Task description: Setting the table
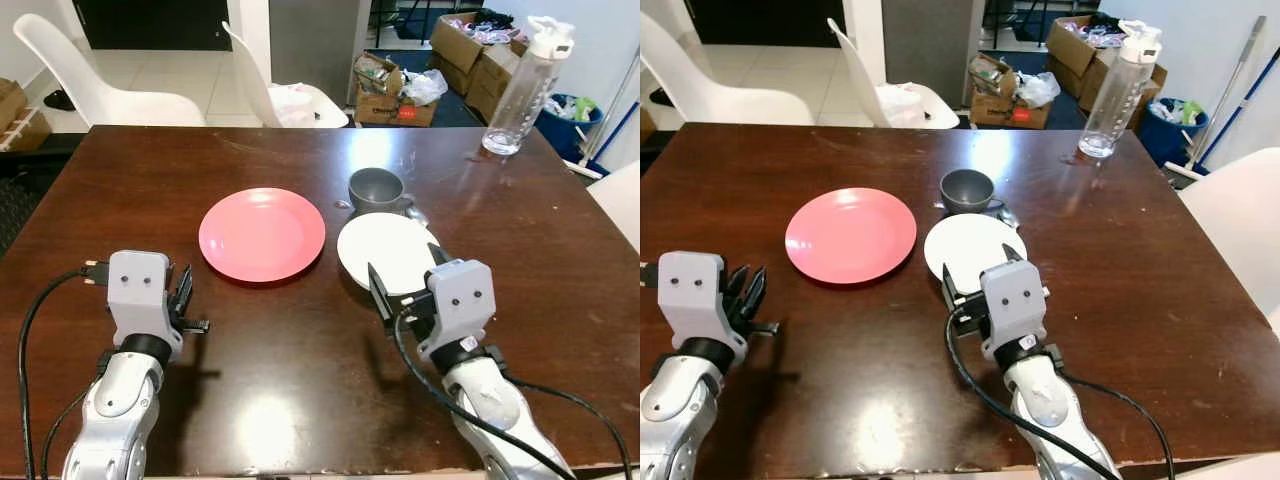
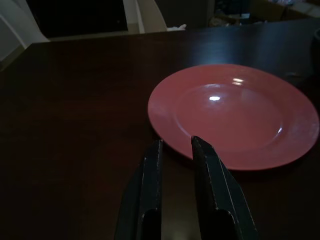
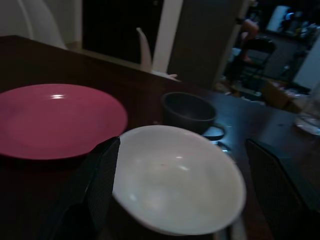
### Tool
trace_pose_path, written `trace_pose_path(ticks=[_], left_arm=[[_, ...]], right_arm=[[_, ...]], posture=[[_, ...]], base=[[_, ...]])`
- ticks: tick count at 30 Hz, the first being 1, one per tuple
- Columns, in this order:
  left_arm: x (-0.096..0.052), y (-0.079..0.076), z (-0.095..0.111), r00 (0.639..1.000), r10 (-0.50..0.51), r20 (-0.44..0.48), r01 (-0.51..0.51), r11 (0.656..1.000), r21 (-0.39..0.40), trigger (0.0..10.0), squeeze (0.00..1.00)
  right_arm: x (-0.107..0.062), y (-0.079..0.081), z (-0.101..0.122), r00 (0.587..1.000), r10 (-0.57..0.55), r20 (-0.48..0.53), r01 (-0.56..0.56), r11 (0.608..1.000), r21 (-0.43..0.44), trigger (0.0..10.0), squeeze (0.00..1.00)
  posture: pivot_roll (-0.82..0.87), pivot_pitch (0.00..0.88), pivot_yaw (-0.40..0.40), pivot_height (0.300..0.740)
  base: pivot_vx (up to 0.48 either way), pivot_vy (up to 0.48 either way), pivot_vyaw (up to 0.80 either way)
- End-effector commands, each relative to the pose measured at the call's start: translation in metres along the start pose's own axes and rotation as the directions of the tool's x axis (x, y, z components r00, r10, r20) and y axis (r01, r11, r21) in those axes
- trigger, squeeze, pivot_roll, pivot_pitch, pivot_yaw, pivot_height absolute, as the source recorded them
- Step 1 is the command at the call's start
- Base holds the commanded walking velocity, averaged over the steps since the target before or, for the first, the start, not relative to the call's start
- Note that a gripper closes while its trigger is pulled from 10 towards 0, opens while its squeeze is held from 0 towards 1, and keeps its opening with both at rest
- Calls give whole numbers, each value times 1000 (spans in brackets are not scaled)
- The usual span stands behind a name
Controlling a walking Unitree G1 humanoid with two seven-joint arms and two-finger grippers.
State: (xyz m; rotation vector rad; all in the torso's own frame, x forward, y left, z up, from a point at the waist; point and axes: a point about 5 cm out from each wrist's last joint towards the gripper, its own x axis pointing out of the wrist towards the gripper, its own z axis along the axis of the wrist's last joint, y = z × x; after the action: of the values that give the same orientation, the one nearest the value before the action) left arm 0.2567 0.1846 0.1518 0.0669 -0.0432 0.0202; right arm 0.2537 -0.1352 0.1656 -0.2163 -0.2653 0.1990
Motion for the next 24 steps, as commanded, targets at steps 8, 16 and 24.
trace_pose_path(ticks=[8,16,24], left_arm=[[2,-5,-3,999,-27,-21,27,1000,-3,10000,0],[1,-7,-4,999,-33,-26,33,999,-2,10000,0],[4,-9,-4,999,-42,-25,42,999,1,10000,0]], right_arm=[[2,-4,4,999,-29,32,29,1000,-4,10000,0],[0,-2,0,999,-30,19,30,1000,-5,10000,0],[2,-2,-2,999,-36,9,36,999,1,10000,0]], posture=[[-45,45,74,740],[-42,45,74,740],[-38,43,72,740]], base=[[0,0,0],[0,0,0],[0,0,0]])
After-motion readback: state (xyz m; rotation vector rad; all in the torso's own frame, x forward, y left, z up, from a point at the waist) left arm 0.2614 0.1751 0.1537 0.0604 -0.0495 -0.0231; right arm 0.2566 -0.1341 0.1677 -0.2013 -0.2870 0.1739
